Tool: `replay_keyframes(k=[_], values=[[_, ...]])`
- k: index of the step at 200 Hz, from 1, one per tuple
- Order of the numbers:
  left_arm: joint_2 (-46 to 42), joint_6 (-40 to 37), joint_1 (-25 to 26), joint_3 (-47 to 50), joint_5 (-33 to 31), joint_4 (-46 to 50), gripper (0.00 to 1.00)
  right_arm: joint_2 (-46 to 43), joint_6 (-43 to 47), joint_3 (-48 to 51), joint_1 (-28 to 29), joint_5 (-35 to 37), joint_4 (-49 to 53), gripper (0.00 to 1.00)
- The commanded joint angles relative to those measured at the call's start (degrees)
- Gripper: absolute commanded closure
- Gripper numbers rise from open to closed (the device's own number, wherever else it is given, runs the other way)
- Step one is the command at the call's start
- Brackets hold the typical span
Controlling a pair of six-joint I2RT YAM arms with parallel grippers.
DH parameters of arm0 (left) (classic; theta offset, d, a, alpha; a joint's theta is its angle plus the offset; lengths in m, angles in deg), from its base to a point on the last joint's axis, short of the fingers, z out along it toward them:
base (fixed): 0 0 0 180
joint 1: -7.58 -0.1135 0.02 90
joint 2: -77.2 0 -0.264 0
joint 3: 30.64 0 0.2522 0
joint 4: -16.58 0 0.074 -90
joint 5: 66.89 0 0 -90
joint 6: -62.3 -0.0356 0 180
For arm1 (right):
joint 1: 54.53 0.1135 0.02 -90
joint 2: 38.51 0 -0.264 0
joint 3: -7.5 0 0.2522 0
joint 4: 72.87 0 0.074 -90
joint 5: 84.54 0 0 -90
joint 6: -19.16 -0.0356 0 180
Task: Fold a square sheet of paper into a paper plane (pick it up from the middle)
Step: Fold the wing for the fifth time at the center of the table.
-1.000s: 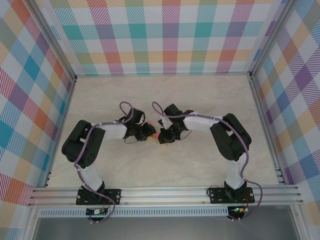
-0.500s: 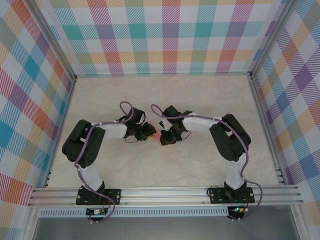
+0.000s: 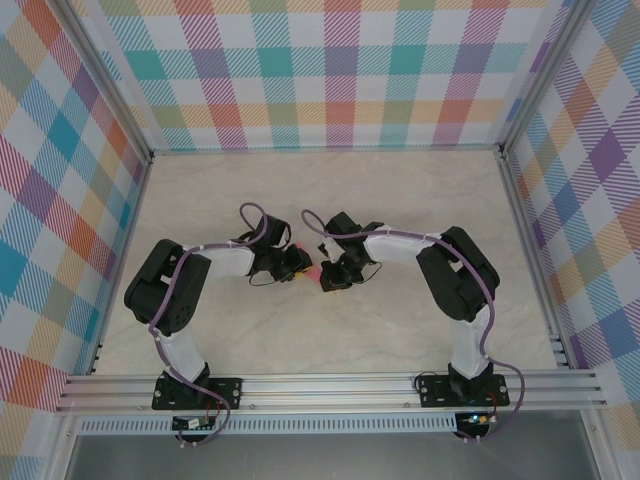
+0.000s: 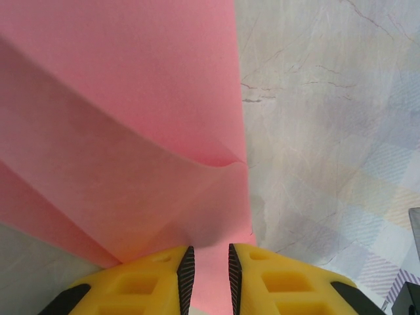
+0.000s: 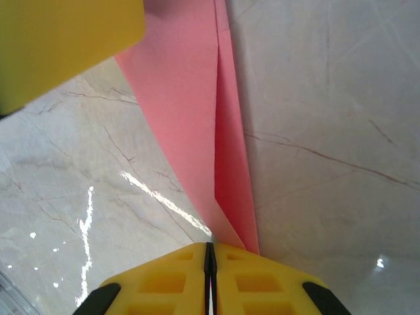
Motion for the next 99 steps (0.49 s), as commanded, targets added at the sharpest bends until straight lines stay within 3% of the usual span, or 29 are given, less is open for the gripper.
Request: replay_keyframes(k=[1,41,99], values=[[3.5,-0.3,0.2,0.7,-5.4,5.5,0.75,1.9,1.3,2.7,-0.9,-0.3,0.6,0.89],[3.7,-0.4,0.2,0.8,-5.4,5.4,0.75,-0.4,1.4,4.8,-2.2,-2.7,-2.2,0.89],[3.7,-0.4,0.2,0.8,-5.3,5.3,0.75,-0.8,1.1,-0.2,-1.8,-7.3,-3.3,0.88]])
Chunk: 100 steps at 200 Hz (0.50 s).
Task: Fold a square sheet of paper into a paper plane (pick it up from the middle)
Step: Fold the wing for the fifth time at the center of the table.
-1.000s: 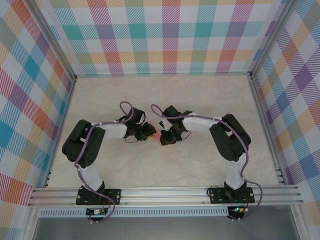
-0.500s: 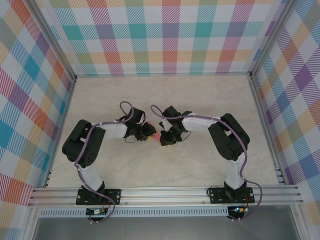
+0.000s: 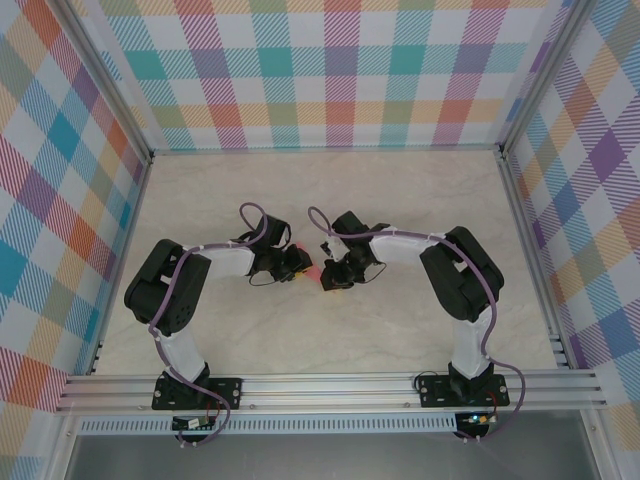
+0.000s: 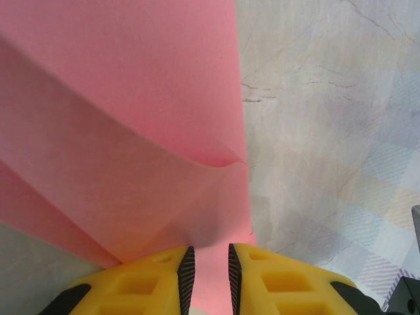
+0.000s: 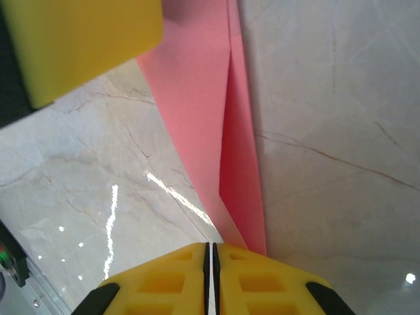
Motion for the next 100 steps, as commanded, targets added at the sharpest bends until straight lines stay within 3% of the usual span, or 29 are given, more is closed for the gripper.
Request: replay_keyframes(k=[1,100], values=[[3.7,-0.4,0.2,0.8,-5.2,5.3,0.75,0.5,1.1,-2.7,-0.1,-2.1,0.6,0.88],[3.8,-0.4,0.2,0.6,-5.2,5.6,0.75,4.9,1.2,-4.8,-0.2,1.5,3.2,0.88]])
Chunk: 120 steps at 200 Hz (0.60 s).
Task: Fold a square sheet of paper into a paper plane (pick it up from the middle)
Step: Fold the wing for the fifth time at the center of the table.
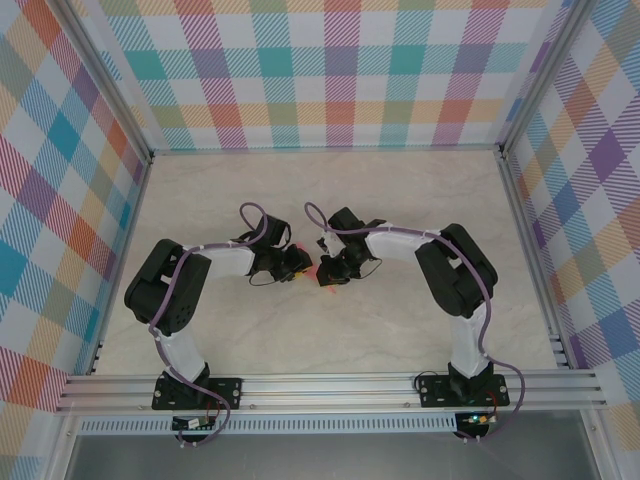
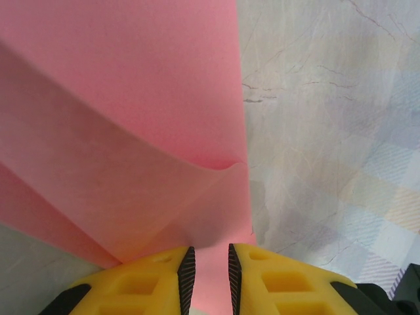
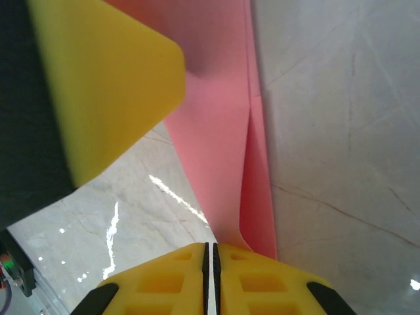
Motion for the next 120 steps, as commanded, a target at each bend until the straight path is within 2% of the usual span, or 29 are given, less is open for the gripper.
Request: replay_keyframes(k=[1,43,82,120], values=[[3.7,-0.3,0.2,0.8,-5.2,5.4,0.75,1.9,1.2,-1.1,-0.2,1.7,2.6,0.88],[3.9,-0.2,0.2,0.5,-6.2,6.6,0.75,2.1,1.7,0.6,-0.7,4.1,4.4,0.88],[4.1,-0.2,0.2,0.0,-6.6,7.3,0.75,-3.3,2.2,1.9,-0.6,0.4,4.0,0.87],[4.5,-0.3,0.2,-0.3,-6.5,7.4,0.75,-3.4,2.8,4.2,-0.6,0.5,4.7,0.88]])
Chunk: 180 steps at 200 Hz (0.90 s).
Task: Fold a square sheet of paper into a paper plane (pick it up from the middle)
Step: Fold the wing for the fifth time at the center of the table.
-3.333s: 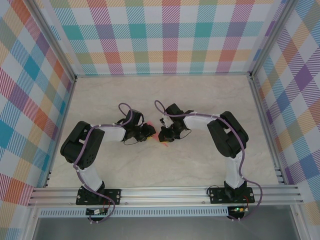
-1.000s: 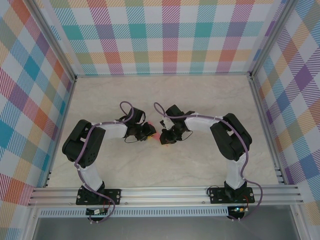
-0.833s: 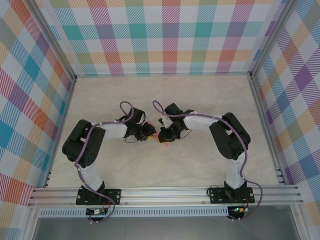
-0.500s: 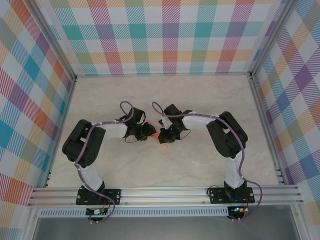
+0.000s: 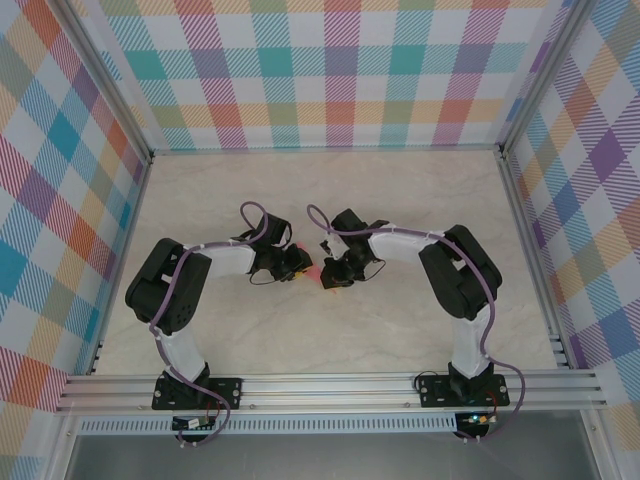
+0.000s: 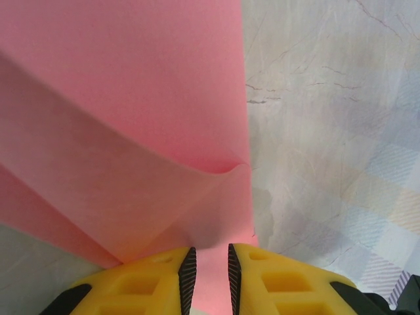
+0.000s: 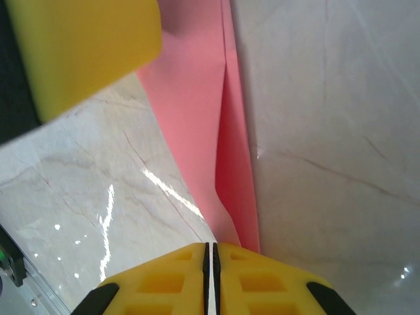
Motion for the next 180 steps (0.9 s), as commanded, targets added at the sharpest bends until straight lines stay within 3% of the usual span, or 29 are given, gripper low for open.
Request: replay_keyframes(k=[1,56,99,180], values=[[4.0,-0.3,0.2,0.9,-6.3,5.3,0.75,-1.2,1.5,2.2,-0.2,-0.2,2.7,0.88],[4.0,-0.4,0.2,1.1,-6.1,5.3,0.75,-0.7,0.8,5.2,-0.4,3.9,3.3,0.89],[3.9,-0.4,0.2,1.3,-5.8,5.0,0.75,-5.9,-0.3,4.3,-0.2,-1.3,-2.8,0.88],[3.7,-0.4,0.2,1.4,-5.1,4.6,0.75,2.4,-2.0,-3.4,0.3,-2.4,-4.5,0.88]])
